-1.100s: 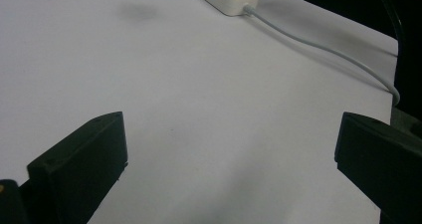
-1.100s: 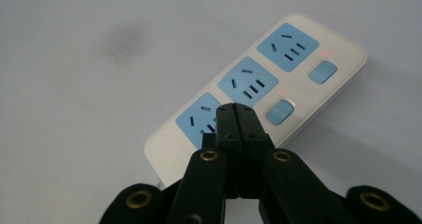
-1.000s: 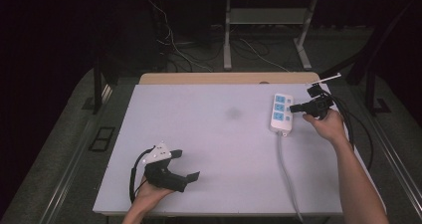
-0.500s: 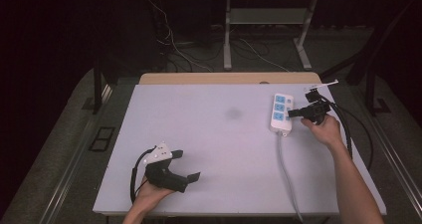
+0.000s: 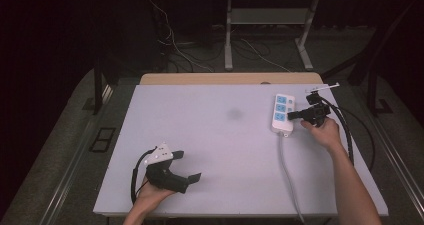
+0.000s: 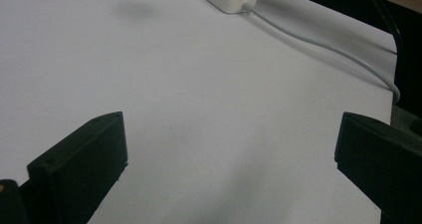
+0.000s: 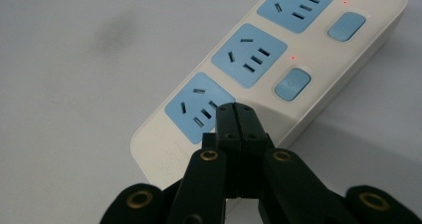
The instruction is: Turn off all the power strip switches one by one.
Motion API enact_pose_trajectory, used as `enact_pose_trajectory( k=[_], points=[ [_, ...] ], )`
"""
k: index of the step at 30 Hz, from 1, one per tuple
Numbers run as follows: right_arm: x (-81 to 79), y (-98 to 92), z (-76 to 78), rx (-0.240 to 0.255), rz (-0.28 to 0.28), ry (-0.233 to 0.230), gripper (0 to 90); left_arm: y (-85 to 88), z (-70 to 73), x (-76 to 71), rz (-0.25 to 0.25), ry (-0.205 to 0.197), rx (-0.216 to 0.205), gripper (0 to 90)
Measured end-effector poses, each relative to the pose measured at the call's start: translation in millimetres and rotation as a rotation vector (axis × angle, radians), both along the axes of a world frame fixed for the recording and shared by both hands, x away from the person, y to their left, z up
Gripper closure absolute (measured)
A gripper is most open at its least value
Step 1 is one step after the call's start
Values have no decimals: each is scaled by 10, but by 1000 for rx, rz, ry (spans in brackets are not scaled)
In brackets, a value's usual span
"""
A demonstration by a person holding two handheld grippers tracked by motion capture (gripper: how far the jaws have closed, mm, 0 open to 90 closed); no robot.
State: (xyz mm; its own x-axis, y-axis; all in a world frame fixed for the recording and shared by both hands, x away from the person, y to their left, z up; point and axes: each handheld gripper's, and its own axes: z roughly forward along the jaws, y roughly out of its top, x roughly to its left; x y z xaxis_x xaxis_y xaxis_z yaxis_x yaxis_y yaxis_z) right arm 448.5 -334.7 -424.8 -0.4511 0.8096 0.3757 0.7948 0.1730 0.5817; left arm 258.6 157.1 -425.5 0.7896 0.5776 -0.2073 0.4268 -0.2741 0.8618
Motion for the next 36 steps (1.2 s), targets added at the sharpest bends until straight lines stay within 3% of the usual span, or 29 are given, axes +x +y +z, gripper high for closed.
enact_pose_trajectory(
  k=[7, 21, 32, 34, 36],
  points=[
    [-16, 11, -3, -23, 21, -32, 900, -9, -3, -4, -2, 0, 3, 0],
    [-64, -14, -57, 13, -4, -55, 900, -34, -2, -23, -9, -1, 2, 0],
    [-65, -3, -44, -3, 5, -66, 900, -14, -7, -2, -3, 2, 2, 0],
    [-60, -24, -36, 25, 3, -63, 900, -9, -6, -1, -2, 2, 3, 0],
    [-53, -46, -21, 19, -10, -64, 900, -6, -7, 2, 0, 4, 3, 0]
  ],
)
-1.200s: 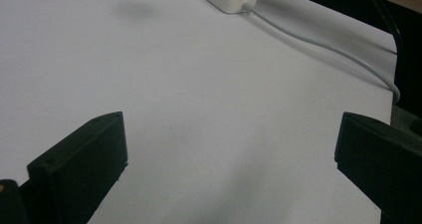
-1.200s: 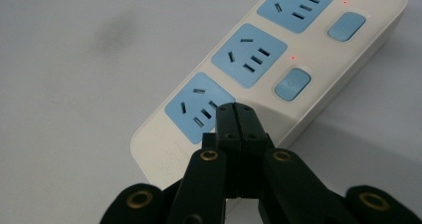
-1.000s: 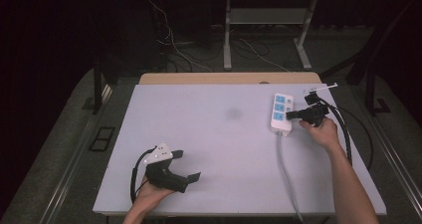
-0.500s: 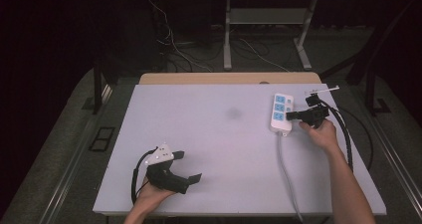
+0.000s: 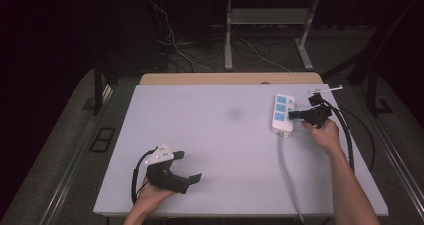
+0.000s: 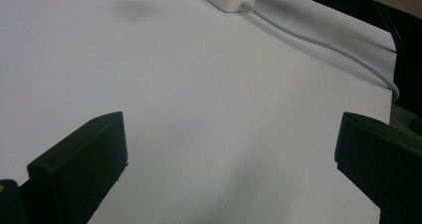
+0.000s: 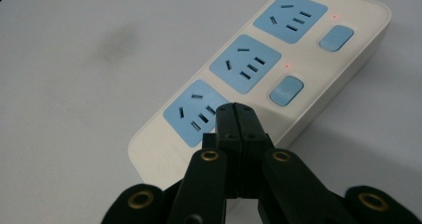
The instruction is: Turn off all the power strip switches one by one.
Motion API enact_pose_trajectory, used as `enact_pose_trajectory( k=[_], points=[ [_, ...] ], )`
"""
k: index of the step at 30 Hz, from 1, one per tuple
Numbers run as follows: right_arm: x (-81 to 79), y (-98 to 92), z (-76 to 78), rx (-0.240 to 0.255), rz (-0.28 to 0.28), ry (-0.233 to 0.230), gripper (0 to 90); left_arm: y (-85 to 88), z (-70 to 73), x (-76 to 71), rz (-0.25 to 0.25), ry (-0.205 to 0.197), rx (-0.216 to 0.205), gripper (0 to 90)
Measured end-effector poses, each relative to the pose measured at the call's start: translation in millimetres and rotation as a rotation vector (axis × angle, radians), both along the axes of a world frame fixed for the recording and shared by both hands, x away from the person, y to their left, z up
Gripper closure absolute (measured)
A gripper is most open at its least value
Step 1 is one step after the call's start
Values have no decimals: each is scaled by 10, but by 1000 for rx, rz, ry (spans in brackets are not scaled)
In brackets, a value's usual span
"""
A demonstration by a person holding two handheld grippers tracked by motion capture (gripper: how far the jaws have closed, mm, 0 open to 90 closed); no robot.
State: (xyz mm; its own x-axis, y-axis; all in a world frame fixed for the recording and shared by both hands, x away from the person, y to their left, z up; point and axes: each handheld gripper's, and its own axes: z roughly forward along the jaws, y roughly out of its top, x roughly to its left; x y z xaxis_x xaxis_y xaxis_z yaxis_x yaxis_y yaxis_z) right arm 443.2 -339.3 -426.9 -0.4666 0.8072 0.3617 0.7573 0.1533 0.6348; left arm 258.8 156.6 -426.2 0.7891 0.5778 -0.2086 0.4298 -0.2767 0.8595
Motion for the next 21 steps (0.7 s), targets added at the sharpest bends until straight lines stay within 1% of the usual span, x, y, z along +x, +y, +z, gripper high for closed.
enact_pose_trajectory(
  k=[2, 5, 12, 18, 19, 21],
  points=[
    [2, -10, 5, -4, 3, 2, 900, 5, 0, 4, 1, 0, -1, 0],
    [2, -31, 3, 7, 1, 10, 900, 6, -4, 10, 2, 2, 0, 0],
    [15, -56, 26, -4, 3, 16, 900, 1, -5, 9, 2, 4, -1, 0],
    [33, -66, 94, -15, 12, 23, 900, 1, -5, 8, 2, 3, -1, 0],
    [43, -64, 133, -24, 14, 16, 900, 1, -4, 8, 2, 2, -1, 0],
    [50, -64, 152, -25, 14, 14, 900, 4, -2, 7, 1, 1, 0, 0]
  ],
)
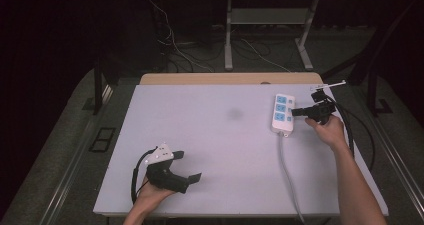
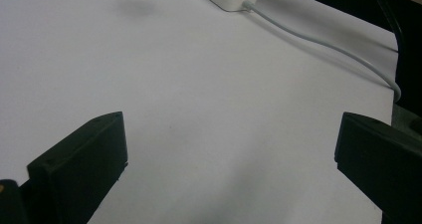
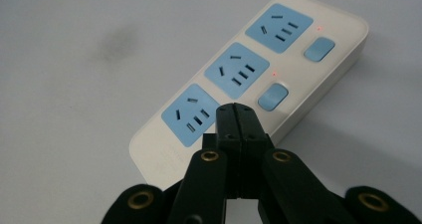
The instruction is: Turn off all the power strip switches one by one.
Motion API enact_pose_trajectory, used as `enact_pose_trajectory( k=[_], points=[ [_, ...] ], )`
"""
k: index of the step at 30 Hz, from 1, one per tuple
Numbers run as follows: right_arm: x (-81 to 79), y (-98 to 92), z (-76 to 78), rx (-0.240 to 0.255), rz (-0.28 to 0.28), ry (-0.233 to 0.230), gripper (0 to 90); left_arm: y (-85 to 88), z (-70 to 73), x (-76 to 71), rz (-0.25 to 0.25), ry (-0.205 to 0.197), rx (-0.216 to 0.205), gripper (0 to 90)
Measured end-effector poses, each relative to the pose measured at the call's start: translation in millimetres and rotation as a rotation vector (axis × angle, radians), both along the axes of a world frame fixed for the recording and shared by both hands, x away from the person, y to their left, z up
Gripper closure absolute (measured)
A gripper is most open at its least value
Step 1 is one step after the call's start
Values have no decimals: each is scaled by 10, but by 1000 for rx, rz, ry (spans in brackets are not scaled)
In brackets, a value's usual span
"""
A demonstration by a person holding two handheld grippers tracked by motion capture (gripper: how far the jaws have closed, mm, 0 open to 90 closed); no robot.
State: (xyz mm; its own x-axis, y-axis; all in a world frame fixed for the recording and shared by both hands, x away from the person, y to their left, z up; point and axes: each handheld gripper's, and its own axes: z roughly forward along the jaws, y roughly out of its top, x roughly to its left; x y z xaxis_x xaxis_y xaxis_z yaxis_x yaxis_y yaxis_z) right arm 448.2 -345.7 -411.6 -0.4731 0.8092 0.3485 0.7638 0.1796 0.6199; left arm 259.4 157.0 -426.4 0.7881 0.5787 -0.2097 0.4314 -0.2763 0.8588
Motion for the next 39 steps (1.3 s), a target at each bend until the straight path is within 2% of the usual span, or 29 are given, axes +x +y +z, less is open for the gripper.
enact_pose_trajectory(
  k=[8, 17, 27, 39],
  points=[
    [71, 17, 162, -19, 7, -15, 900, 7, 2, 1, 2, -1, 0, 0],
    [159, 24, 239, -25, 3, -25, 900, 9, 1, 5, 1, 0, 0, 0],
    [234, 37, 188, -35, -8, -27, 900, 16, 2, 3, 5, -2, -1, 0],
    [311, -31, 92, -14, -74, -10, 900, 6, 5, -9, 3, -3, 1, 0]
  ],
)
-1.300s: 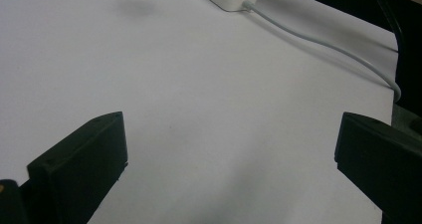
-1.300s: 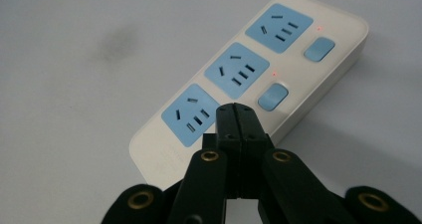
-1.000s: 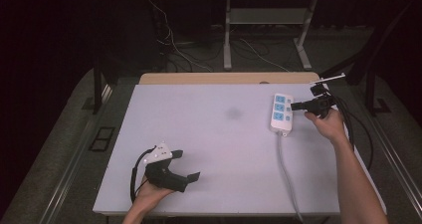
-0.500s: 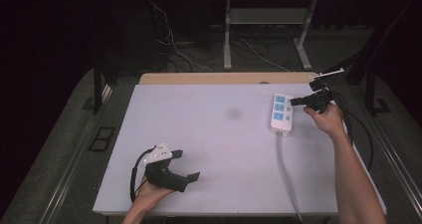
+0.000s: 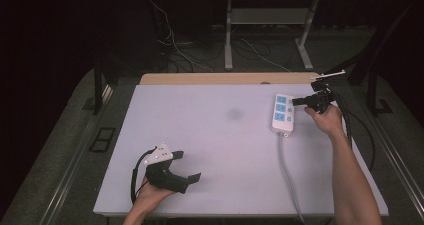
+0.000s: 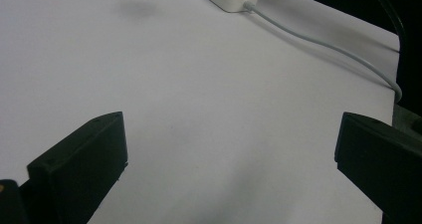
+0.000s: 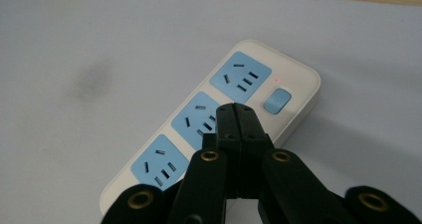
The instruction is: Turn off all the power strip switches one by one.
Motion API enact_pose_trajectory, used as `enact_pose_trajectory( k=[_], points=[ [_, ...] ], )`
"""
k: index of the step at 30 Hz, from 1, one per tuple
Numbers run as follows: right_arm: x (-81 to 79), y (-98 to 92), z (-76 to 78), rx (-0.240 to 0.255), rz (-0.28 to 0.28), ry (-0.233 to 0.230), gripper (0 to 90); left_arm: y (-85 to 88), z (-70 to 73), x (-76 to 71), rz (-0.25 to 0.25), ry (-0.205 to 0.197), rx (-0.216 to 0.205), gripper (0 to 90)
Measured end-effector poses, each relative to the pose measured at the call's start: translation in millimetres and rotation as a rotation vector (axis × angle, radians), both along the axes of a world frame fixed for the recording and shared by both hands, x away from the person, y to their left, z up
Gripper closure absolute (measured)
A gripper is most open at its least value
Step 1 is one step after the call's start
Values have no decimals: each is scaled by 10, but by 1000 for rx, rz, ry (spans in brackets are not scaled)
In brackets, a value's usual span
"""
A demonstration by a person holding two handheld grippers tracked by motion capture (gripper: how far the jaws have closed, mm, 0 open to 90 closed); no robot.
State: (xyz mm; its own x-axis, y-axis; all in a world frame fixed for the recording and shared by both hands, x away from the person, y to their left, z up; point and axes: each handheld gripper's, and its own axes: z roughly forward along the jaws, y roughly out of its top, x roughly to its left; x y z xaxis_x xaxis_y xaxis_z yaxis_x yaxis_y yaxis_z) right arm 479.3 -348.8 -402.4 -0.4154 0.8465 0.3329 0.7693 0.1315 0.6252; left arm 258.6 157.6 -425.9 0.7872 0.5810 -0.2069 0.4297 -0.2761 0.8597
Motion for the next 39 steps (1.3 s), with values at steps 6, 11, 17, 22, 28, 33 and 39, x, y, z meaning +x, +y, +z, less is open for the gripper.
enact_pose_trajectory(
  k=[6, 11, 17, 22, 28, 33, 39],
  points=[
    [25, -8, -67, 7, -14, 12, 900, -1, 0, 0, -1, -1, 1, 0],
    [43, 10, -142, 18, -18, 35, 900, 2, 0, -1, 0, -3, -1, 0],
    [55, 53, -185, 13, -2, 50, 900, 0, 0, -1, -1, -1, 0, 0],
    [49, 54, -223, 17, -4, 57, 900, 1, -1, 0, 0, 0, 1, 0],
    [12, 78, -227, -8, -6, 24, 900, -9, -1, -6, -1, -2, 0, 0],
    [-24, 58, -260, 12, -16, -2, 900, -18, -4, -11, -6, -2, 5, 0],
    [-37, 68, -261, 8, -30, -4, 900, -23, -4, -11, -4, 0, 5, 0]
  ],
)
